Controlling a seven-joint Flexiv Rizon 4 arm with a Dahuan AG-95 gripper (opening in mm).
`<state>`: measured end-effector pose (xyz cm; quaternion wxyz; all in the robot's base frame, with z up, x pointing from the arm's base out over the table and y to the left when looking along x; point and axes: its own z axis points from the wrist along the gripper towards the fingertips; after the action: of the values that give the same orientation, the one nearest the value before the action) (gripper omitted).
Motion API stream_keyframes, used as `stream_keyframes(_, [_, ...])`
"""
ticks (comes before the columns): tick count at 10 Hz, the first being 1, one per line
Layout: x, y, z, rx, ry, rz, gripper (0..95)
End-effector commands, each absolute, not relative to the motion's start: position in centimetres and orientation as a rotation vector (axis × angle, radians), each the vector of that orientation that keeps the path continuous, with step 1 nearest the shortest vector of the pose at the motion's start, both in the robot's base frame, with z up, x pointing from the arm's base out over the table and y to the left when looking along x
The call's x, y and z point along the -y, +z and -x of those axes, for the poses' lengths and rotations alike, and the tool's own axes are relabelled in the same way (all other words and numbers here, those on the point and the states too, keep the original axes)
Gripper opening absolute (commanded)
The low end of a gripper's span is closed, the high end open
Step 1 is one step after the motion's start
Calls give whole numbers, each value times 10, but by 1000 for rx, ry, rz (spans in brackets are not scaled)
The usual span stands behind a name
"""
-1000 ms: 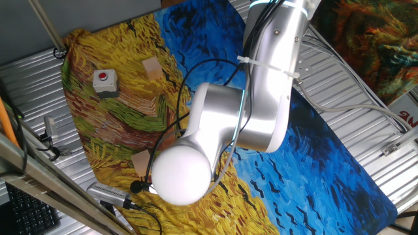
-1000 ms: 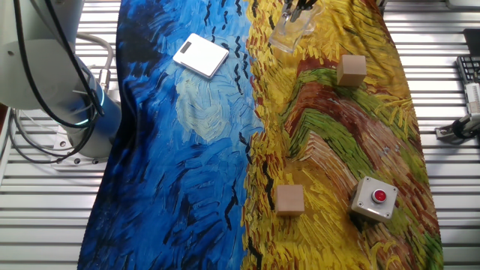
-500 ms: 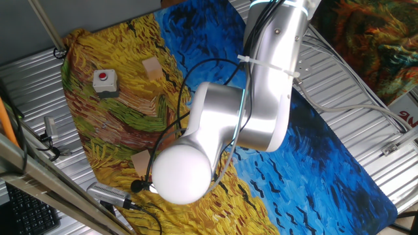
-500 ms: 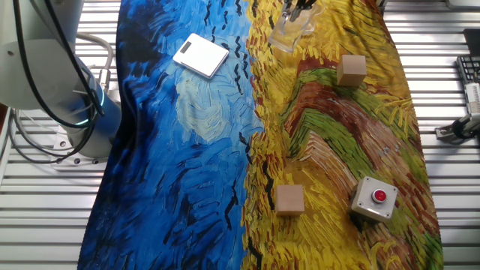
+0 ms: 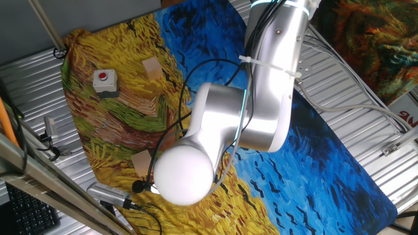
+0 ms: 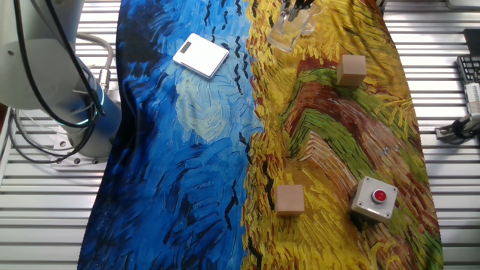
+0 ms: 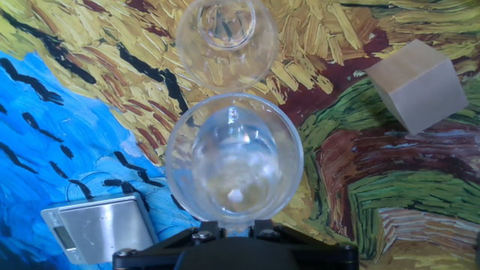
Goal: Pour the water from one cup into another empty cup
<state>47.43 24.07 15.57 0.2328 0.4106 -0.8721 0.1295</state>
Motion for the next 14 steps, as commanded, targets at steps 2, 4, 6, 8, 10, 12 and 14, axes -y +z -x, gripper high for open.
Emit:
stream_keyframes(2, [-242,156,-475,2386,364,-1122,0])
stream_keyframes(4, [-242,156,-475,2379,369,-1120,0])
stream_keyframes(6, [-242,156,-475,2373,373,-1118,0])
stream_keyframes(8, [-242,156,-475,2367,375,-1115,0])
stream_keyframes(10, [-242,156,-475,2362,381,-1109,0])
stream_keyframes(12, [-243,156,-475,2355,386,-1104,0])
stream_keyframes(14, [-243,156,-475,2351,388,-1101,0])
